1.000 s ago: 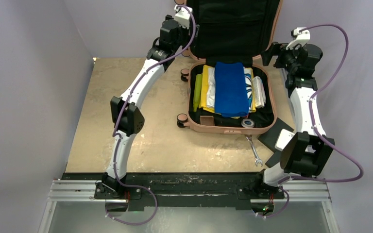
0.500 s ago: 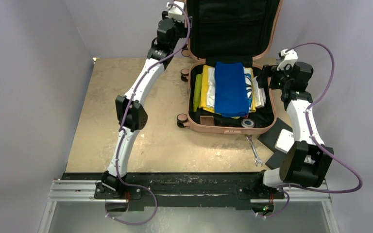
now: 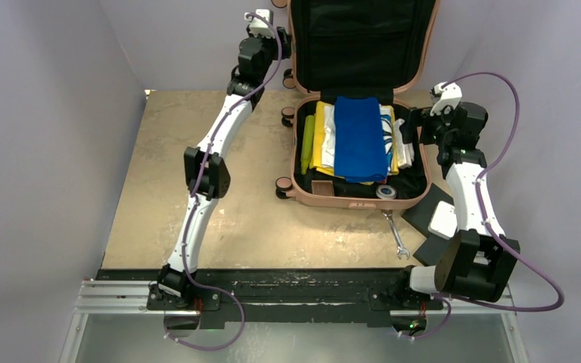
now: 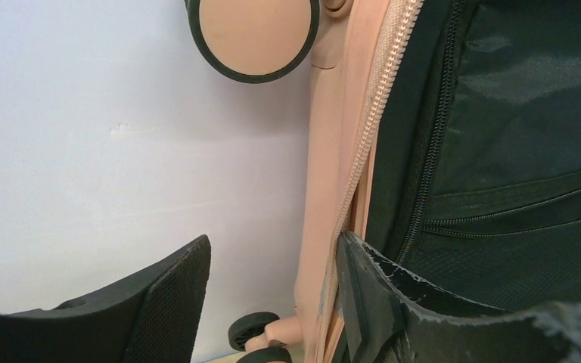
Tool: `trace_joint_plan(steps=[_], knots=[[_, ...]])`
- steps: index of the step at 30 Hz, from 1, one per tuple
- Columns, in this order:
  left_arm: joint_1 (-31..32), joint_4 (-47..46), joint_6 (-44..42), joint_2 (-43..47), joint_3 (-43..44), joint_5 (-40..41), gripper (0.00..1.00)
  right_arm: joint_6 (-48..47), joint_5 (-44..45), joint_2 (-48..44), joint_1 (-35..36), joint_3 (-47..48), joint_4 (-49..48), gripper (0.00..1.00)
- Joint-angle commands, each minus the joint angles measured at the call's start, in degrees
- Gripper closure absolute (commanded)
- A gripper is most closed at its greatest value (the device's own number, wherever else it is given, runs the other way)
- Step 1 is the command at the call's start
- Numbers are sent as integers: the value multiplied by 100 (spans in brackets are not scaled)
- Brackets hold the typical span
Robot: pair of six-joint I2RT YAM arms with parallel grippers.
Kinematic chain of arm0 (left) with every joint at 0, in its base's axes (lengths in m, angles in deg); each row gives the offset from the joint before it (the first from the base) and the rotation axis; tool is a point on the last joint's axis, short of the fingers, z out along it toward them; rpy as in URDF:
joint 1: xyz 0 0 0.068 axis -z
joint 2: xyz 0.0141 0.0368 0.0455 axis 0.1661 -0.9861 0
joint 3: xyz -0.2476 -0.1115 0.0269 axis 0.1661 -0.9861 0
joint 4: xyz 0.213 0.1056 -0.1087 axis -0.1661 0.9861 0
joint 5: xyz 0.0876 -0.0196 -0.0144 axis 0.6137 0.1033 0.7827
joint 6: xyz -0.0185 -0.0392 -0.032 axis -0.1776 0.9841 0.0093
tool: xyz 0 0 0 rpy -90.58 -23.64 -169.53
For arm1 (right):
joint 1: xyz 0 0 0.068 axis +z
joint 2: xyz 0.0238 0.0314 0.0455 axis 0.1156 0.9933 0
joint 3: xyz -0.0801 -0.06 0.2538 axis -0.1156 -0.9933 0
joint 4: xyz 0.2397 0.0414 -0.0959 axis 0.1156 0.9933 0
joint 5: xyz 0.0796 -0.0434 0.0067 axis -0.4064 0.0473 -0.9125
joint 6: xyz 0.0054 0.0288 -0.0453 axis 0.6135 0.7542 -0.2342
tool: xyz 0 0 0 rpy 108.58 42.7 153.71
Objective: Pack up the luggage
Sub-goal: Close the luggage at the center of the board.
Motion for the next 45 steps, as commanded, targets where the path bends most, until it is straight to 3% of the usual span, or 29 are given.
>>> trace_joint_plan(steps=[1, 22, 28, 33, 39, 43, 44, 45], knots=[[12, -258, 406, -89, 449, -513, 40, -109, 96, -98, 12, -34, -193, 1], [-23, -358, 915, -260, 761, -2054, 60, -100, 149, -158, 11, -76, -229, 1], [33, -392, 696, -322, 779, -1612, 53, -99, 107, -176, 13, -65, -219, 1], [149, -510, 292, -453, 818, -1213, 53, -89, 94, -177, 16, -72, -229, 1], [298, -734, -41, -584, 848, -750, 68, -99, 76, -151, 17, -64, -230, 1], [356, -830, -200, -632, 886, -550, 89, -121, 42, -160, 15, -68, -247, 1], [369, -830, -223, -624, 902, -521, 98, -125, 46, -172, 18, -58, -249, 1], [372, -815, -239, -613, 916, -517, 100, -121, 65, -177, 11, -49, -261, 1]])
